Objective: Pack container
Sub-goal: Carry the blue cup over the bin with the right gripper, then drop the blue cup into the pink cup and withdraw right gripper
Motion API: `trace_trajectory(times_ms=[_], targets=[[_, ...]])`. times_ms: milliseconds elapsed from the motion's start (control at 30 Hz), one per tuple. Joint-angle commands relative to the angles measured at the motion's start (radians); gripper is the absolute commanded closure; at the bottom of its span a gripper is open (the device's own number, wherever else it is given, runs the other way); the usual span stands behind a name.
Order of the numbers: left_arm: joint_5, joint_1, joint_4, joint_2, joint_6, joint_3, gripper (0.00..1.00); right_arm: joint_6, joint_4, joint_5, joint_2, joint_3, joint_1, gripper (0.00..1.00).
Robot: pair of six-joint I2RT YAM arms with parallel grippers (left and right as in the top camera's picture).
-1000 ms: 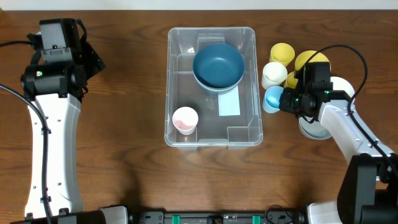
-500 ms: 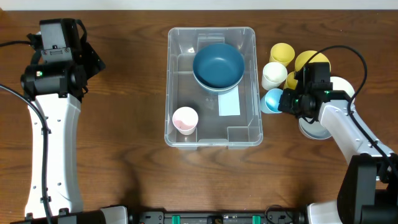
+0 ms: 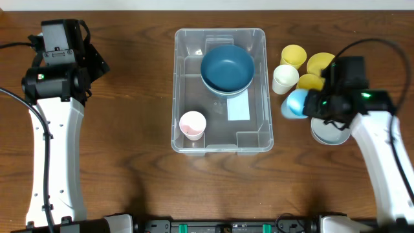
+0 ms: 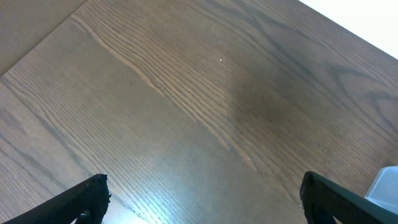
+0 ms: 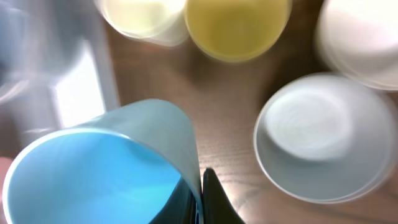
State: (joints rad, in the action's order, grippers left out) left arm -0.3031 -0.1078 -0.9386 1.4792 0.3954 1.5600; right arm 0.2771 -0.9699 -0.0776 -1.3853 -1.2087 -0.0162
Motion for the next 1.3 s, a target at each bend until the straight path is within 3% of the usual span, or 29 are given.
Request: trace_trajectory(times_ms=[0,233,467,800,1267], targets=[[-0.021,-0.004,-0.003,-0.002,0.005,0.017,0.02,-0.024,-0.056,0.036,0.085,-0.098,-0.025,0.99],[-0.021,-0.004,-0.003,-0.002,0.005,0.017,0.02,0.008,-0.073,0.035,0.194,-0.151,-0.169,0.99],[-0.021,-0.004,-0.003,-0.002,0.005,0.017,0.02,0.035,0.003,0.070,0.175,-0.151,-0.429,0.99],[-0.021,-0.004,-0.003,-0.002,0.005,0.017,0.02,0.061,0.181,0.141,-0.029,-0.151,-0.692,0.99],[-0.021,-0.004,-0.003,-0.002,0.005,0.017,0.02,0.059,0.272,0.142,-0.269,-0.151,-0.816,0.98]])
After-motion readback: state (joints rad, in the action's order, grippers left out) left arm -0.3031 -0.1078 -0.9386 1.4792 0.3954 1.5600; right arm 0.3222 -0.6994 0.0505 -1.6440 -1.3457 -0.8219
